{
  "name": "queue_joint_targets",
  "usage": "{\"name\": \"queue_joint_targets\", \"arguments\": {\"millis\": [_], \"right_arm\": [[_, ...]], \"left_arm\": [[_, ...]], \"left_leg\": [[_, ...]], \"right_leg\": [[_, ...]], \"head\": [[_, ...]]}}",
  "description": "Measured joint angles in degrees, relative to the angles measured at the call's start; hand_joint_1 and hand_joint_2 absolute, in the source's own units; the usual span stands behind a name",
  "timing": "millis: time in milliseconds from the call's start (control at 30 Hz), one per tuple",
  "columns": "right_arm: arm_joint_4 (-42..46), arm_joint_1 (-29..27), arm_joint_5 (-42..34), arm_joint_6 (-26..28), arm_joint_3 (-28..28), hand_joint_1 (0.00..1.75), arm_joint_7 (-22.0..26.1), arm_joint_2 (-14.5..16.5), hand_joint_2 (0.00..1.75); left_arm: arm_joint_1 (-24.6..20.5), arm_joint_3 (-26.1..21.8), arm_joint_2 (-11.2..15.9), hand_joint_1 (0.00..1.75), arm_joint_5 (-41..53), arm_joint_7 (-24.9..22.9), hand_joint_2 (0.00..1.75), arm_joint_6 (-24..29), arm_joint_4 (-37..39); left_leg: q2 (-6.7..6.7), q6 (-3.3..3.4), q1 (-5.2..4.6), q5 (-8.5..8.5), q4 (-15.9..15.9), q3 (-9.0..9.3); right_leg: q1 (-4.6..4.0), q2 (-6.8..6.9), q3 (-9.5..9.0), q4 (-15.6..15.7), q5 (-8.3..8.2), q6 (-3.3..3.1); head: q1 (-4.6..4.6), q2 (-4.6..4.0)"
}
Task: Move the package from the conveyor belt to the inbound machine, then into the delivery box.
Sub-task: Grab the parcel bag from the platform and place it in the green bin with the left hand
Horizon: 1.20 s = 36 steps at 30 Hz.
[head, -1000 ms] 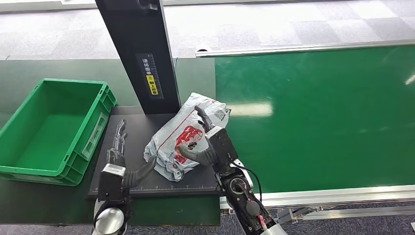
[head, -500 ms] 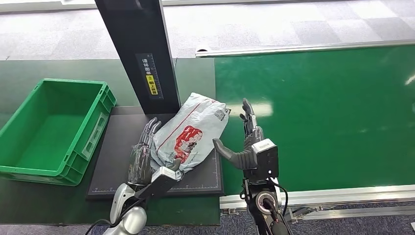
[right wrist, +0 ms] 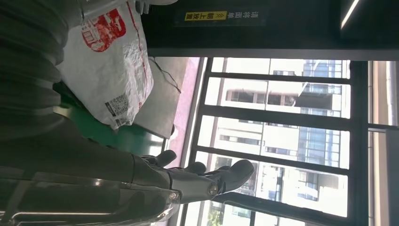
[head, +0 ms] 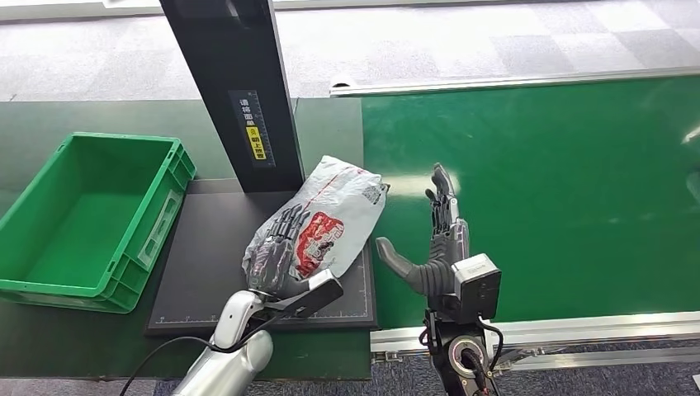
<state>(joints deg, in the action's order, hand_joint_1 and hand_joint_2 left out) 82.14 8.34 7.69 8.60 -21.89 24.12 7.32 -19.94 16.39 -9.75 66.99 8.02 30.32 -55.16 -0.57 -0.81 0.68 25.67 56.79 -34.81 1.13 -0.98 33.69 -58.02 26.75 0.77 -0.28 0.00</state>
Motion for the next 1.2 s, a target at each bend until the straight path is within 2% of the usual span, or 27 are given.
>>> {"name": "queue_joint_targets", "arguments": {"millis": [300, 367, 433, 500, 733, 967, 1067, 1200], "right_arm": [[0.0, 1.0, -0.4, -0.2, -0.1, 0.00, 0.2, 0.3, 1.75], [0.0, 1.2, -0.4, -0.2, -0.1, 0.00, 0.2, 0.5, 1.75], [0.0, 1.4, -0.5, -0.1, -0.1, 0.00, 0.2, 0.5, 1.75], [0.0, 1.5, -0.5, 0.1, -0.1, 0.00, 0.2, 0.6, 1.75], [0.0, 1.4, -0.5, 1.3, 0.0, 0.00, 0.2, 0.6, 1.75], [0.5, 0.7, -0.5, 2.4, 0.7, 0.00, 0.2, 0.6, 1.75], [0.8, 0.1, -0.3, 3.2, 1.2, 0.00, 0.3, 0.6, 1.75], [1.2, -1.1, -0.1, 4.6, 2.2, 0.00, 0.6, 0.3, 1.75]], "left_arm": [[-8.6, -0.7, -1.1, 0.00, -1.0, -3.2, 1.75, -1.4, 13.5], [-10.3, -1.2, -1.3, 0.72, -1.0, -3.9, 1.75, -1.8, 16.0], [-11.6, -1.5, -1.5, 1.60, -1.0, -4.1, 1.75, -1.9, 18.1], [-12.3, -1.9, -1.7, 1.75, -1.2, -3.6, 1.75, -1.7, 19.6], [-12.6, -4.2, -2.1, 1.75, -3.8, 0.9, 1.75, 0.6, 20.9], [-10.2, -6.2, -1.7, 1.75, -7.2, 4.3, 1.75, 1.8, 16.1], [-7.5, -6.8, -1.4, 1.75, -12.3, 8.5, 1.75, 3.4, 11.1], [-2.3, -7.5, -0.7, 1.75, -21.3, 13.5, 1.75, 4.5, -1.8]], "left_leg": [[-0.05, 0.00, 0.00, 0.00, 0.0, 0.29], [-0.05, 0.01, 0.00, 0.00, 0.0, 0.45], [-0.05, 0.01, 0.00, 0.01, 0.0, 0.58], [-0.04, 0.01, 0.00, 0.00, 0.0, 0.66], [-0.02, 0.00, 0.00, -0.03, 0.0, 0.73], [-0.01, -0.01, 0.00, -0.01, 0.0, 0.58], [0.02, -0.01, 0.00, -0.01, 0.0, 0.49], [0.02, -0.01, 0.00, 0.00, 0.0, 0.37]], "right_leg": [[0.00, 0.01, -0.36, 0.0, 0.00, 0.00], [0.00, 0.01, -0.53, 0.0, 0.00, 0.00], [0.00, 0.01, -0.65, 0.0, 0.00, 0.00], [0.00, 0.01, -0.72, 0.0, 0.00, 0.00], [-0.01, 0.01, -0.75, 0.0, -0.02, 0.00], [0.00, 0.00, -0.60, 0.0, 0.00, 0.00], [-0.01, -0.01, -0.49, 0.0, 0.00, 0.00], [-0.01, -0.02, -0.39, 0.0, 0.00, 0.00]], "head": [[-0.01, -0.01], [-0.01, -0.01], [0.00, -0.01], [0.00, 0.00], [0.00, 0.00], [0.00, 0.00], [-0.01, 0.00], [-0.01, 0.00]]}}
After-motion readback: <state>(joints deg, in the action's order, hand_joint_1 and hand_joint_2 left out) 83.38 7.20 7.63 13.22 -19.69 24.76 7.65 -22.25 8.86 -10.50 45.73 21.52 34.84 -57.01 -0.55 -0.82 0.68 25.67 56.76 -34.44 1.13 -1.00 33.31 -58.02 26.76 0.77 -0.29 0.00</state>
